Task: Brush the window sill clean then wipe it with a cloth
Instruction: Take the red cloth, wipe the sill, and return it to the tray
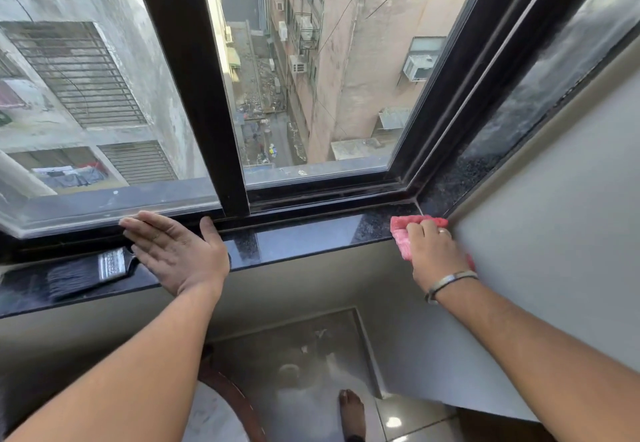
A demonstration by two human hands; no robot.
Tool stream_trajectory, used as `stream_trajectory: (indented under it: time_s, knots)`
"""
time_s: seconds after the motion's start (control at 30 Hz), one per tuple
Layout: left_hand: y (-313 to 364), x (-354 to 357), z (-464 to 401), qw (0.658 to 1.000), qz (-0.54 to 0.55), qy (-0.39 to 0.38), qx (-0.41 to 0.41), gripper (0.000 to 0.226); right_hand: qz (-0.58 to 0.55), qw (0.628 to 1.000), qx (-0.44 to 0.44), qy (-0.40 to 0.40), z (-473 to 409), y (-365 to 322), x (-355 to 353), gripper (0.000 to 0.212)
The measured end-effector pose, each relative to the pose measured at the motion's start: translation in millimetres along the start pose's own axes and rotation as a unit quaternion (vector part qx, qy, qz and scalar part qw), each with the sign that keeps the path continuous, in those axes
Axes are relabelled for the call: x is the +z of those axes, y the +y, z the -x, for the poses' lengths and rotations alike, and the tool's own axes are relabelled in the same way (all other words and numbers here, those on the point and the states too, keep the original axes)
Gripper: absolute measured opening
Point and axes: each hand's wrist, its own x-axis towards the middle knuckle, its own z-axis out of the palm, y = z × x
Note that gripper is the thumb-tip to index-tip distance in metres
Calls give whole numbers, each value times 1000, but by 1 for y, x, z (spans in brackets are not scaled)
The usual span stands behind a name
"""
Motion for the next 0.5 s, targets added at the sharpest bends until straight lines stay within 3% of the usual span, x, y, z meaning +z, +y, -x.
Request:
stream_trajectory:
  time_s: [0.13, 0.23, 0.27, 0.33, 0.4, 0.43, 0.5]
  knots:
    - [1, 3, 0, 1000, 8, 3, 5, 89, -37, 999, 6, 30, 17, -5, 23, 69]
    - [0, -1, 5, 1000, 26, 11, 10, 88, -40, 999, -15, 25, -6, -18, 25, 74]
    - [1, -2, 10, 998, 29, 17, 48, 88, -32, 999, -12, 18, -17, -22, 24, 77]
    - [11, -2, 25, 973, 15, 15, 231, 89, -19, 1000, 18, 11, -36, -28, 19, 88]
    - [30, 4, 33, 891, -33, 6, 453, 89, -17, 999, 39, 9, -45, -31, 14, 92]
    - [43, 9, 33, 850, -57, 2, 524, 89, -11, 999, 40, 7, -47, -30, 11, 87]
    - [61, 15, 29, 819, -95, -18, 566, 91, 14, 1000, 27, 10, -51, -24, 4, 73]
